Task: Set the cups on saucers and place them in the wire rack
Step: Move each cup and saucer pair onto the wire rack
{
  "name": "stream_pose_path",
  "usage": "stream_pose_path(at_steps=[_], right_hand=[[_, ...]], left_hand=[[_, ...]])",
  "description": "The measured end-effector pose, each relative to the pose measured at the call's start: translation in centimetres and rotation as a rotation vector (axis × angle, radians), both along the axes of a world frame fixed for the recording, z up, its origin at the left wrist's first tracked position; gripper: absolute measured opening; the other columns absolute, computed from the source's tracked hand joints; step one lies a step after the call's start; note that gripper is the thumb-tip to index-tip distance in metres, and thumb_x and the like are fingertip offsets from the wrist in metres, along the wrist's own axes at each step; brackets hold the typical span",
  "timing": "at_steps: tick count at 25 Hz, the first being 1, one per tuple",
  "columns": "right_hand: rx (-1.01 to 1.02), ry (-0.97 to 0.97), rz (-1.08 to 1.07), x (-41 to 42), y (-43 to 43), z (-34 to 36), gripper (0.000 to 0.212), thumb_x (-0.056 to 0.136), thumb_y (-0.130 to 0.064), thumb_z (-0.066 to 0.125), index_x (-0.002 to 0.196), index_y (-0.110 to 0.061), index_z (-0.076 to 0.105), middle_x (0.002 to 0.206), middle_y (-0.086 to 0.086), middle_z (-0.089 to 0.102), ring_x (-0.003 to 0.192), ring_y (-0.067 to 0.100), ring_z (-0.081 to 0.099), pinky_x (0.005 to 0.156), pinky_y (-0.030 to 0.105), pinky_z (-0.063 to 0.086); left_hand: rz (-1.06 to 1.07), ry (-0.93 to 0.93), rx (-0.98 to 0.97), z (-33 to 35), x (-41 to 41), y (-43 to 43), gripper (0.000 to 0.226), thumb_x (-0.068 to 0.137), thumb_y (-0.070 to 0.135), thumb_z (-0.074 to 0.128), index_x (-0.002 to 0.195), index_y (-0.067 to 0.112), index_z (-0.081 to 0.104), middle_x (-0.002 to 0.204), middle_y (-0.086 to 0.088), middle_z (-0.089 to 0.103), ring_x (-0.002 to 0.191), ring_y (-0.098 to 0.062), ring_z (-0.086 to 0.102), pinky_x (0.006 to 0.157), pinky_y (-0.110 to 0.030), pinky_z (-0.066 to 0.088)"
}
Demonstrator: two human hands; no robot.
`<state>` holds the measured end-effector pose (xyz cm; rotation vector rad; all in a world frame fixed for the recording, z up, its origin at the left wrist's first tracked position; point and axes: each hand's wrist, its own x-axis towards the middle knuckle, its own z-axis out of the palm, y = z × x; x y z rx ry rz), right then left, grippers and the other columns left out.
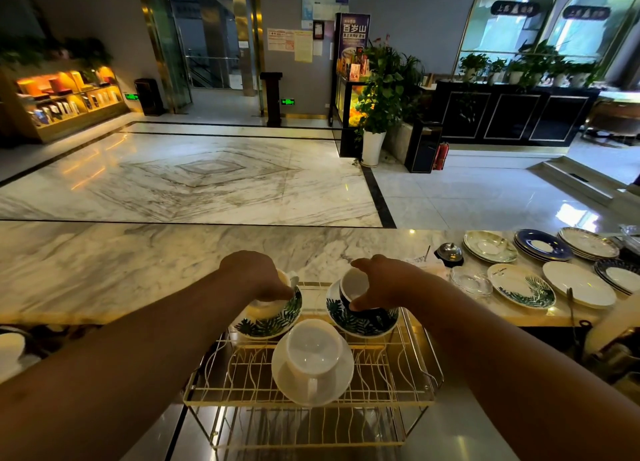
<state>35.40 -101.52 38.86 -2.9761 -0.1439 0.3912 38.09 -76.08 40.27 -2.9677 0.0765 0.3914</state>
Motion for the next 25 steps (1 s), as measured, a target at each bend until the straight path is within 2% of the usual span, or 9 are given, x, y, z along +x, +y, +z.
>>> stream_pose_path(at_steps=[1, 3, 5, 7, 10, 13, 18, 22, 25], right_hand=[[-0.014, -0.003, 0.002, 0.0, 0.0, 0.0, 0.106, 0.067, -0.061, 0.083, 0.154, -0.032, 0.031, 0.147, 0.009, 0.048, 0.129, 0.034, 0.052, 0.098, 0.049, 0.054], [-0.026, -0.001, -0.002, 0.0, 0.0, -0.2, 0.106, 0.067, -0.063, 0.082, 0.154, -0.033, 0.031, 0.147, 0.009, 0.047, 0.129, 0.035, 0.052, 0.098, 0.051, 0.054], [-0.017, 0.003, -0.013, 0.1, -0.1, -0.4, 0.107, 0.066, -0.063, 0.082, 0.154, -0.034, 0.03, 0.148, 0.009, 0.045, 0.13, 0.036, 0.051, 0.099, 0.051, 0.053], [-0.009, 0.004, -0.018, 0.1, -0.2, -0.4, 0.107, 0.066, -0.063, 0.083, 0.154, -0.034, 0.03, 0.148, 0.009, 0.044, 0.13, 0.036, 0.051, 0.098, 0.051, 0.054], [-0.017, -0.001, -0.016, 0.2, -0.2, -0.6, 0.107, 0.065, -0.064, 0.083, 0.154, -0.034, 0.03, 0.148, 0.01, 0.044, 0.13, 0.036, 0.051, 0.098, 0.052, 0.054], [-0.017, 0.0, -0.015, 0.3, -0.2, -0.7, 0.108, 0.065, -0.064, 0.083, 0.154, -0.034, 0.03, 0.148, 0.01, 0.043, 0.129, 0.037, 0.051, 0.097, 0.051, 0.055], [-0.015, 0.003, -0.021, 0.6, -0.4, -0.9, 0.109, 0.063, -0.068, 0.081, 0.153, -0.034, 0.03, 0.148, 0.01, 0.043, 0.129, 0.037, 0.051, 0.097, 0.05, 0.055], [-0.021, -0.015, -0.054, 0.6, -0.3, -1.3, 0.11, 0.061, -0.073, 0.078, 0.153, -0.032, 0.032, 0.147, 0.011, 0.042, 0.126, 0.037, 0.053, 0.094, 0.048, 0.055], [-0.037, -0.028, -0.067, 0.6, -0.2, -1.4, 0.11, 0.061, -0.077, 0.075, 0.151, -0.029, 0.035, 0.146, 0.012, 0.043, 0.125, 0.038, 0.053, 0.095, 0.048, 0.053]], left_hand=[[-0.019, 0.016, -0.008, 0.1, 0.1, 0.0, 0.088, 0.061, 0.085, 0.062, 0.12, 0.02, 0.067, 0.09, 0.002, 0.064, 0.088, -0.02, 0.063, 0.069, -0.031, 0.048], [-0.056, 0.082, -0.032, 0.5, 0.5, 0.1, 0.094, 0.062, 0.072, 0.075, 0.139, 0.021, 0.053, 0.119, -0.002, 0.067, 0.103, -0.023, 0.064, 0.08, -0.034, 0.054], [-0.071, 0.165, -0.077, 0.9, 0.8, 0.2, 0.11, 0.065, 0.06, 0.083, 0.156, 0.025, 0.031, 0.149, -0.006, 0.051, 0.124, -0.028, 0.058, 0.093, -0.037, 0.054], [-0.072, 0.15, -0.082, 1.0, 1.1, 0.2, 0.115, 0.07, 0.072, 0.074, 0.161, 0.027, 0.021, 0.159, -0.008, 0.041, 0.136, -0.031, 0.05, 0.102, -0.04, 0.049], [-0.038, 0.02, 0.013, 0.5, 0.8, 0.1, 0.112, 0.069, 0.092, 0.051, 0.154, 0.021, 0.037, 0.149, -0.007, 0.054, 0.13, -0.03, 0.055, 0.091, -0.038, 0.049], [-0.078, -0.02, 0.021, -0.4, 0.9, 0.0, 0.098, 0.063, 0.089, 0.058, 0.133, 0.021, 0.058, 0.124, -0.003, 0.068, 0.11, -0.026, 0.064, 0.074, -0.033, 0.047], [-0.072, -0.003, -0.036, -0.3, 1.1, 0.5, 0.103, 0.06, 0.084, 0.067, 0.14, 0.022, 0.05, 0.133, -0.005, 0.063, 0.115, -0.027, 0.062, 0.081, -0.036, 0.05], [-0.052, 0.022, -0.059, -0.7, 1.1, 0.8, 0.098, 0.06, 0.082, 0.069, 0.133, 0.02, 0.056, 0.123, -0.004, 0.066, 0.101, -0.024, 0.061, 0.074, -0.033, 0.047], [-0.103, 0.018, -0.102, -1.1, 1.1, 1.2, 0.1, 0.06, 0.075, 0.074, 0.141, 0.023, 0.051, 0.133, -0.003, 0.063, 0.111, -0.025, 0.061, 0.081, -0.034, 0.05]])
